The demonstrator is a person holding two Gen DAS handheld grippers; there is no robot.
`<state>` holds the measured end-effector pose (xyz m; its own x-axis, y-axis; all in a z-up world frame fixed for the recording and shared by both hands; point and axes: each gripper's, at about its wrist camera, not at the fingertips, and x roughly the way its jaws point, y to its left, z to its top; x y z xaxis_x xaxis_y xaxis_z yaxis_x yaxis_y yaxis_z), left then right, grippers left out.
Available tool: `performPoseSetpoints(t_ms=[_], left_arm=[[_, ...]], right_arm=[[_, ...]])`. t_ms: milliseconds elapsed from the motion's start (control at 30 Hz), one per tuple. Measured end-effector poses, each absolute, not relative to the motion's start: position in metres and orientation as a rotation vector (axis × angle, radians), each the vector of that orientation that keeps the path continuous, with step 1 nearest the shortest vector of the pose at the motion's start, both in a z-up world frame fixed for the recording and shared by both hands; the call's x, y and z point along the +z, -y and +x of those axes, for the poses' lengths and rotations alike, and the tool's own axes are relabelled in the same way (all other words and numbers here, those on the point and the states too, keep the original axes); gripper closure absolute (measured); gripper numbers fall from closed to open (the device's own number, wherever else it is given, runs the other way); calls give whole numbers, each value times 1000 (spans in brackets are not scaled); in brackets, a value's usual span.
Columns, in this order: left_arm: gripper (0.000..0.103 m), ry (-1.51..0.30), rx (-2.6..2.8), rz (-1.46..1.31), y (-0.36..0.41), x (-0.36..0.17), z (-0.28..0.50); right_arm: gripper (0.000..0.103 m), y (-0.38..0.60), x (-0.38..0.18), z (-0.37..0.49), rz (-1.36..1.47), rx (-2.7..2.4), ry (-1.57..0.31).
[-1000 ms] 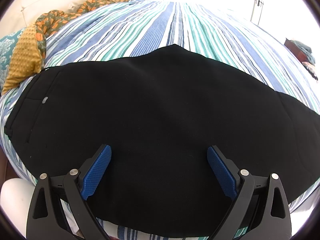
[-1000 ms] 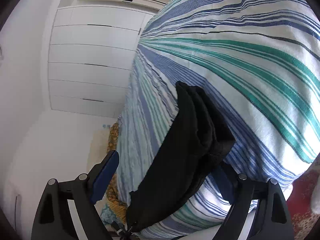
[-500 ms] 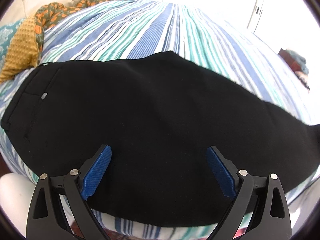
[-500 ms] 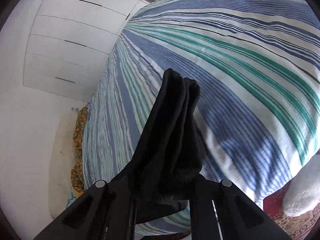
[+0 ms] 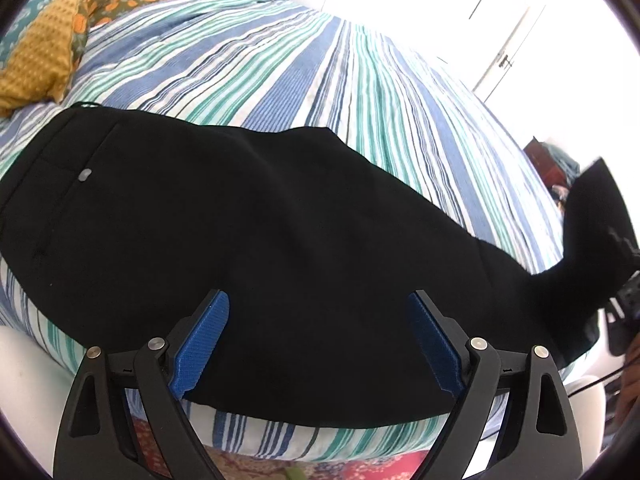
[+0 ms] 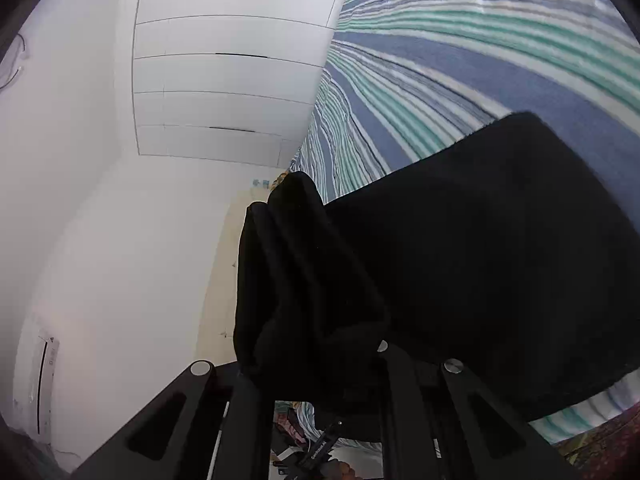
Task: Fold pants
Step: 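Lift the hems with the right gripper, fold them toward the waistband, release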
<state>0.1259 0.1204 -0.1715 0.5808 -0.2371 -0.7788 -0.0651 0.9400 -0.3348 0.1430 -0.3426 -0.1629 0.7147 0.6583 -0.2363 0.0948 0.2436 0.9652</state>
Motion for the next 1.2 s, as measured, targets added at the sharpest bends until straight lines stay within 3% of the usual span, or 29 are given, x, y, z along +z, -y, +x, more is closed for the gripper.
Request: performPoseSetpoints(t_ms=[200, 233, 300, 333, 367, 467, 533, 600, 667, 900, 933, 967, 1200], left_arm=[[12, -927, -81, -428, -144, -166, 120], [12, -924, -79, -450, -150, -166, 119], [12, -917, -76, -502, -160, -166, 118], [12, -912, -76, -526, -164, -166, 117], [12, -907, -77, -543, -167, -164, 115], [14, -892, -133, -542, -166, -153, 108], [25, -894, -230, -501, -148, -146, 111], [47, -933, -331, -442, -126, -146, 122], [55, -982, -381, -347, -97, -150, 133], [58, -1134, -304, -97, -42, -183, 158], [67, -1139, -282, -101, -41, -187, 158], [88, -1145, -261, -117, -44, -188, 160], [91, -1040, -213, -126, -64, -155, 122]], right_arm=[[92, 193, -176, 180, 1019, 508, -838], [86, 169, -177, 182, 935, 520, -862], [62, 124, -183, 184, 696, 529, -931], [38, 108, -187, 186, 568, 536, -964], [30, 95, -189, 182, 467, 538, -983], [26, 102, -183, 143, 329, 582, -920], [22, 124, -176, 109, 230, 560, -866], [16, 151, -166, 89, 179, 515, -815], [14, 176, -161, 68, 162, 460, -794], [14, 205, -138, 39, 184, 408, -706], [14, 204, -137, 39, 181, 411, -699], [14, 203, -137, 40, 176, 419, -699], [14, 211, -141, 44, 191, 395, -712]])
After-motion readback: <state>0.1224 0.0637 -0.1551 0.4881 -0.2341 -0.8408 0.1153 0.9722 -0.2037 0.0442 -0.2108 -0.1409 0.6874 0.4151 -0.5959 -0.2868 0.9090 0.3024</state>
